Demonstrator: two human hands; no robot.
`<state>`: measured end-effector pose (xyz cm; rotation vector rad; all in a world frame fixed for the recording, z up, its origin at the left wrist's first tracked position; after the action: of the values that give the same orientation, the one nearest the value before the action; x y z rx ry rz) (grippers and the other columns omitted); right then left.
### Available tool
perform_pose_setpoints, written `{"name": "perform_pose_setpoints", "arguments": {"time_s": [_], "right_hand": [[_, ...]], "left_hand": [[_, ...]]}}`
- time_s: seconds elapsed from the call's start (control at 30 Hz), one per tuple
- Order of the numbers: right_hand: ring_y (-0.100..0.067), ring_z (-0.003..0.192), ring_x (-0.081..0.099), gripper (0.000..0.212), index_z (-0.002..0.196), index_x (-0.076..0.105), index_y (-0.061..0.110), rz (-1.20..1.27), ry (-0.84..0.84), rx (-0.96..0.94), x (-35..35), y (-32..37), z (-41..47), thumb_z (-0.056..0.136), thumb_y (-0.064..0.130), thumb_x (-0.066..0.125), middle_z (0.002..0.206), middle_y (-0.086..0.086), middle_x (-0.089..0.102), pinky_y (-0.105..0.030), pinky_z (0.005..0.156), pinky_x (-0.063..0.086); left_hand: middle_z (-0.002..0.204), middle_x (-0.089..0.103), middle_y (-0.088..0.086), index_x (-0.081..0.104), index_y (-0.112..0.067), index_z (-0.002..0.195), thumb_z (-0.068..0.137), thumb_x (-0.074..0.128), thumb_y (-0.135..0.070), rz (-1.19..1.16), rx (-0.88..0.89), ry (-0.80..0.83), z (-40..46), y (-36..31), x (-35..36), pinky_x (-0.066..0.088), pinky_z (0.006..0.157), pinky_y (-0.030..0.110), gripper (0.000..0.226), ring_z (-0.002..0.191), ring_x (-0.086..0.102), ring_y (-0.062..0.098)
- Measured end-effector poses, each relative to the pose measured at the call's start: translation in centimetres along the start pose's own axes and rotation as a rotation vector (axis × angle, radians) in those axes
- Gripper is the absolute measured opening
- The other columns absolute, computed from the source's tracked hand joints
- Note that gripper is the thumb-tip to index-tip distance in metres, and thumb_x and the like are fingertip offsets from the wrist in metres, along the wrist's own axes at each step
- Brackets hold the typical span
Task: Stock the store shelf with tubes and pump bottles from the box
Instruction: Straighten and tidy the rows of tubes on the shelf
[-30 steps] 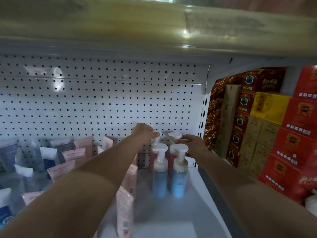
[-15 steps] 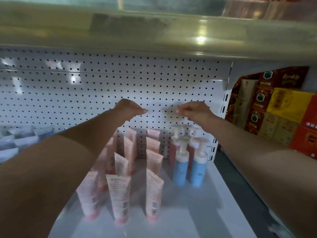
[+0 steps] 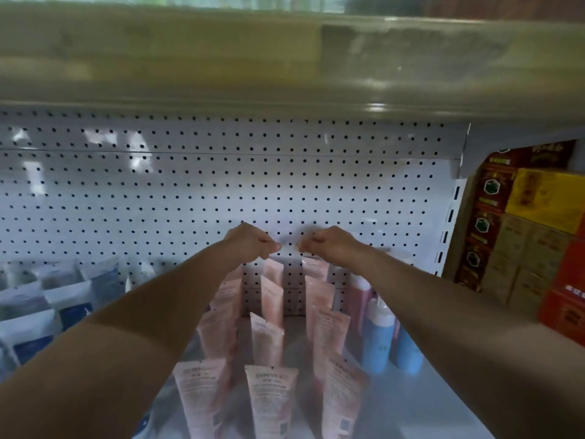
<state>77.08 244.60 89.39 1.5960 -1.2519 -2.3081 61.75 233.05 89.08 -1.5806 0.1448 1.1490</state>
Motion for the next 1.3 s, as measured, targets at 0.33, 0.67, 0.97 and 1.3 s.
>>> {"name": "perform_pose_setpoints", "arguments": {"time_s": [0.33, 0.67, 0.97, 1.3], "right_hand": [[-0.014, 0.098, 0.058, 0.038, 0.101, 0.076, 0.029, -0.003, 0.061, 0.149, 0.5, -1.5, 0.2, 0.096, 0.057, 0.05, 0.106, 0.012, 0.065, -0.04, 0.103, 0.046], [-0.024, 0.106, 0.062, 0.06, 0.112, 0.073, 0.016, -0.084, 0.098, 0.235, 1.0, -1.3, -0.7, 0.097, 0.065, 0.042, 0.121, -0.004, 0.065, -0.042, 0.106, 0.044], [-0.025, 0.08, 0.066, 0.05, 0.094, 0.067, 0.007, 0.015, 0.045, 0.296, 1.1, -2.5, 0.2, 0.097, 0.054, 0.049, 0.092, -0.011, 0.069, -0.043, 0.099, 0.052], [-0.011, 0.083, 0.068, 0.037, 0.104, 0.077, 0.026, -0.306, 0.109, 0.199, 0.1, -2.6, 1.2, 0.082, -0.003, 0.07, 0.108, 0.002, 0.066, -0.018, 0.073, 0.053]], "left_hand": [[0.089, 0.071, -0.007, 0.08, -0.017, 0.094, 0.081, 0.079, -0.016, -0.002, 0.006, -0.005, 0.7, 0.8, 0.9, 0.045, 0.067, 0.02, 0.013, 0.082, 0.062, 0.012], [0.091, 0.074, -0.004, 0.079, -0.021, 0.083, 0.07, 0.088, -0.019, 0.024, -0.052, -0.053, 1.2, 1.3, 1.8, 0.055, 0.089, 0.031, 0.015, 0.093, 0.068, 0.016], [0.085, 0.073, -0.006, 0.078, -0.023, 0.081, 0.072, 0.086, -0.027, 0.091, -0.027, -0.083, 1.3, 1.4, 2.3, 0.054, 0.075, 0.027, 0.013, 0.085, 0.067, 0.013], [0.084, 0.072, -0.007, 0.078, -0.02, 0.086, 0.073, 0.085, -0.033, 0.092, 0.002, -0.099, 1.7, 1.5, 2.6, 0.044, 0.064, 0.023, 0.019, 0.08, 0.064, 0.012]]}}
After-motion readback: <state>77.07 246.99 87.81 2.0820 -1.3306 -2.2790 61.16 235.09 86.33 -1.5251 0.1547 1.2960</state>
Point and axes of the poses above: each hand's wrist, its own z-axis towards the middle knuckle, its own x-axis out of the palm, y = z × x, the point moved 7 cm from there along z, towards the middle knuckle
